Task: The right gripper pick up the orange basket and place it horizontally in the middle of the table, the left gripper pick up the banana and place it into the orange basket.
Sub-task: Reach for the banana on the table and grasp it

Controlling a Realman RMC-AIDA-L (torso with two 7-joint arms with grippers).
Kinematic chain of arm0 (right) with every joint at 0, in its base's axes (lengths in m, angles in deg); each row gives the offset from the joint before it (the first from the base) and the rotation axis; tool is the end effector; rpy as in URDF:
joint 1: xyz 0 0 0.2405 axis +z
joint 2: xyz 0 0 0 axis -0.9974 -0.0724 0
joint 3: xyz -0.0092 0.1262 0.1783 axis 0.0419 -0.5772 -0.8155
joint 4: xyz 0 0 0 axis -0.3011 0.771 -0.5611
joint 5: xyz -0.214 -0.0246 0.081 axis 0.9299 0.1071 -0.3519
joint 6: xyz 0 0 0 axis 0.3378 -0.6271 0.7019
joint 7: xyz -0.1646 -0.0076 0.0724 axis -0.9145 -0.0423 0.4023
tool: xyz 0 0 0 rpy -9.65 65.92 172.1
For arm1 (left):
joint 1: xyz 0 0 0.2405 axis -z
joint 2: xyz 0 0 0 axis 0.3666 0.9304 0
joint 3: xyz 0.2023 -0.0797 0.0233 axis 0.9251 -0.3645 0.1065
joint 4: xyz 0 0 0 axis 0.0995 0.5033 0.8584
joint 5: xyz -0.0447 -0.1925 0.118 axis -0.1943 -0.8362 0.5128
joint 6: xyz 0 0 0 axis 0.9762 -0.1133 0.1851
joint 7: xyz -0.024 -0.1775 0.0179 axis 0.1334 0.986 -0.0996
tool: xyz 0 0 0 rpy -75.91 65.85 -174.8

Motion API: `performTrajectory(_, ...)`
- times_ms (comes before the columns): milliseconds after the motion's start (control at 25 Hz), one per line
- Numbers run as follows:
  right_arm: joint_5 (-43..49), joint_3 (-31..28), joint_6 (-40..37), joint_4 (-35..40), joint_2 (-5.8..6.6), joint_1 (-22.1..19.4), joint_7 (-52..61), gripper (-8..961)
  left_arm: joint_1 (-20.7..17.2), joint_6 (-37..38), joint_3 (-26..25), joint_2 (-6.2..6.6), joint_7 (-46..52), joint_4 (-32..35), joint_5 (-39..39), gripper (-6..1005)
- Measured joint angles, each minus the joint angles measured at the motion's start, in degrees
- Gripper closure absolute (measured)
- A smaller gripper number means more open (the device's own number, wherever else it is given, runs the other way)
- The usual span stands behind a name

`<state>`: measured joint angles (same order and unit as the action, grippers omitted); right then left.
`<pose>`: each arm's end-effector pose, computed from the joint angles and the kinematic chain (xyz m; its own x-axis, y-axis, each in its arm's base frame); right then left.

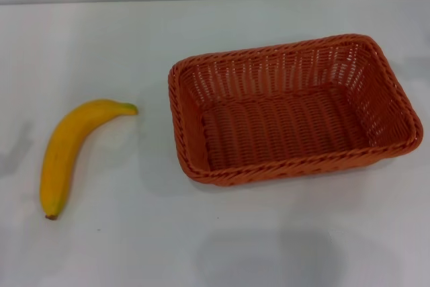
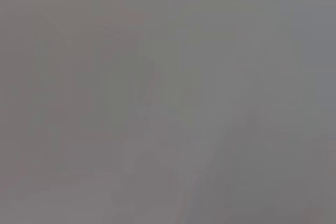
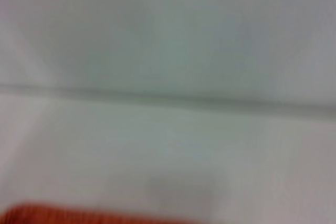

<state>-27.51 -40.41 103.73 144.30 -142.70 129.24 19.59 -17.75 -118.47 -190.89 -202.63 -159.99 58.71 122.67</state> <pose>0.1815 0.4106 0.1637 0.5210 -0.7728 -0.3624 -0.8447 -0.4057 -0.3492 -0.3344 0.2551 0.0907 0.3238 -0.1927 0.9263 0.8700 -0.3241 -0.3716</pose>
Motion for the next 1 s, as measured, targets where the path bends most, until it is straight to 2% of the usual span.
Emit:
performTrajectory(160, -6.77, -5.87, -3.43, 1.10, 0.22, -2.64, -8.64, 547, -1.82, 0.99, -0.41, 0.16, 12.07, -5.15, 4.46, 145)
performTrajectory(280, -12.49, -7.43, -6.19, 1.08, 0.66, -5.43, -15.05, 547, -3.31, 4.10, -0.54, 0.29, 22.27, -11.08, 8.57, 145)
performTrajectory(400, -18.60, -7.70, -10.37, 0.92, 0.88, -9.24, -22.91, 547, -4.46, 8.65, -2.56, 0.31, 35.80, -19.54, 16.99, 146)
performTrajectory(560, -22.23, -7.74, -13.65, 0.33, 0.86, -11.91, -27.85, 547, -3.44, 9.23, -9.13, 0.30, 54.78, -31.12, 33.41, 146)
performTrajectory(600, -24.33, -7.82, -15.85, 0.15, 0.35, -13.52, -31.75, 547, -2.89, 8.92, -10.26, 0.31, 59.60, -34.78, 37.70, 146)
performTrajectory(640, -24.76, -7.87, -16.20, 0.16, 0.18, -13.82, -32.50, 547, -2.89, 8.92, -10.26, 0.31, 59.60, -34.78, 37.70, 146)
performTrajectory(720, -26.19, -7.85, -17.13, 0.15, -0.45, -14.81, -34.77, 547, 0.28, 7.11, -12.00, 1.27, 74.99, -45.77, 52.05, 147)
performTrajectory(760, -27.04, -7.85, -17.64, 0.15, -0.81, -15.43, -36.02, 547, 0.77, 6.72, -12.21, 1.50, 76.47, -46.78, 53.59, 147)
performTrajectory(800, -27.67, -7.85, -18.04, 0.15, -1.17, -16.03, -37.03, 547, 2.55, 4.96, -13.01, 2.25, 80.28, -48.61, 58.02, 147)
performTrajectory(960, -30.16, -8.26, -19.63, 0.36, -2.53, -18.39, -40.21, 547, 12.08, -4.72, -17.36, 5.59, 89.91, -52.96, 75.29, 147)
performTrajectory(1000, -30.56, -8.50, -19.77, 0.30, -2.81, -18.63, -40.64, 547, 13.65, -6.17, -17.76, 6.03, 90.68, -53.48, 78.17, 147)
